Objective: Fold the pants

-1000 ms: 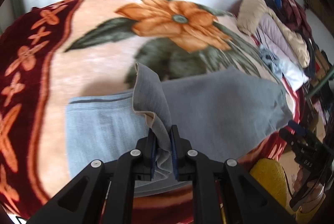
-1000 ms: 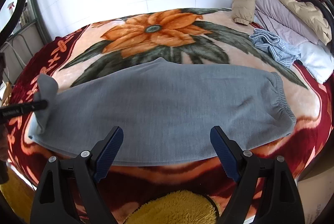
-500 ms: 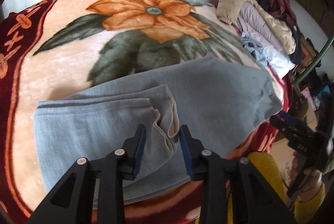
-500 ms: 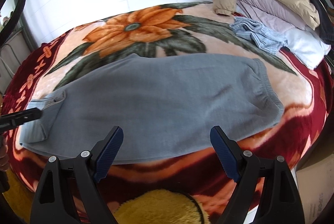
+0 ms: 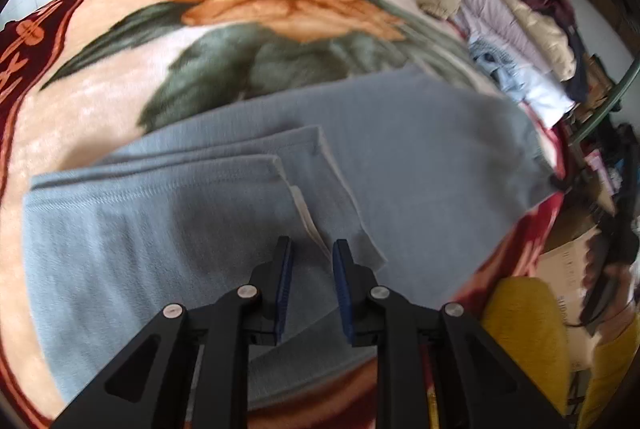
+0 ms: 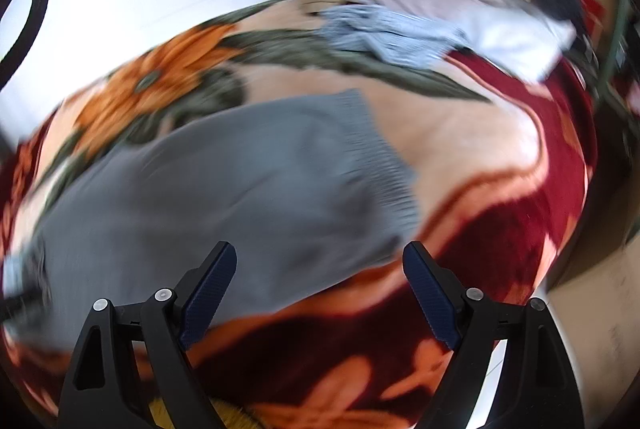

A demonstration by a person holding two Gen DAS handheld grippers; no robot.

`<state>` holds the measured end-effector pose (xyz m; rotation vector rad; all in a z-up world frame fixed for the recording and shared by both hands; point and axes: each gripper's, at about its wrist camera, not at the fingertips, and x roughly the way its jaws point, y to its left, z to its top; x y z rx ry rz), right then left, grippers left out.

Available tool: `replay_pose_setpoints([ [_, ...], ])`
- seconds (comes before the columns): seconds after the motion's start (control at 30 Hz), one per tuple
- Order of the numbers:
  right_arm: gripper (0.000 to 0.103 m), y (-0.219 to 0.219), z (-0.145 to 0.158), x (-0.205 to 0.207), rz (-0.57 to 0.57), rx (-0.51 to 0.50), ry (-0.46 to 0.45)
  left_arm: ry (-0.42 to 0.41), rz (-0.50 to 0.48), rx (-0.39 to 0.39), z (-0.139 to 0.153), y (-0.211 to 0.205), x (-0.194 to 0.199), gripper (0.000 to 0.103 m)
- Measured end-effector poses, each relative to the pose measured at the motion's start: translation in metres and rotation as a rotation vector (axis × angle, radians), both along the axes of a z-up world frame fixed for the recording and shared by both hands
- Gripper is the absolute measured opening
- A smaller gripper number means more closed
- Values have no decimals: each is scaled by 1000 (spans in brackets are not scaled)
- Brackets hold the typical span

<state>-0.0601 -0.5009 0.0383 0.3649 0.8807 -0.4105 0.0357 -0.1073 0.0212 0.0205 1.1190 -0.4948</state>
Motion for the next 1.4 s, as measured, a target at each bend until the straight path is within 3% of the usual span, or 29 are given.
replay_pose_setpoints([
  [0.1, 87, -31, -14, -1, -94, 83, 6, -10, -3, 9, -1, -1, -2, 21],
  [0.3, 87, -71, -51, 16, -164, 220, 37, 4, 32, 5, 6, 4, -2, 22],
  [0.33, 88, -76, -59, 17, -173, 278, 25, -7, 35, 23, 8, 4, -3, 22],
  [0.43, 92, -79, -60, 18, -201, 293, -24, -33, 41, 61, 14, 6, -8, 25],
  [0.63, 62, -73, -51, 22, -188, 267, -47, -44, 86, 84, 22, 14, -8, 28],
  [0.8, 22, -82, -47, 9, -180, 338, -117, -61, 108, 129, 27, 20, -10, 30],
  [1.0, 20, -69, -22, 12, -109, 285, -156, -70, 134, 145, 32, 31, -15, 32],
  [1.13, 22, -73, -26, 27, -138, 252, -67, -72, 154, 141, 36, 38, -17, 32],
  [1.2, 35, -78, -36, 34, -142, 263, -30, -77, 159, 145, 37, 41, -18, 32],
  [1.4, 41, -92, -51, 43, -124, 307, -78, -68, 189, 170, 35, 47, -17, 32],
])
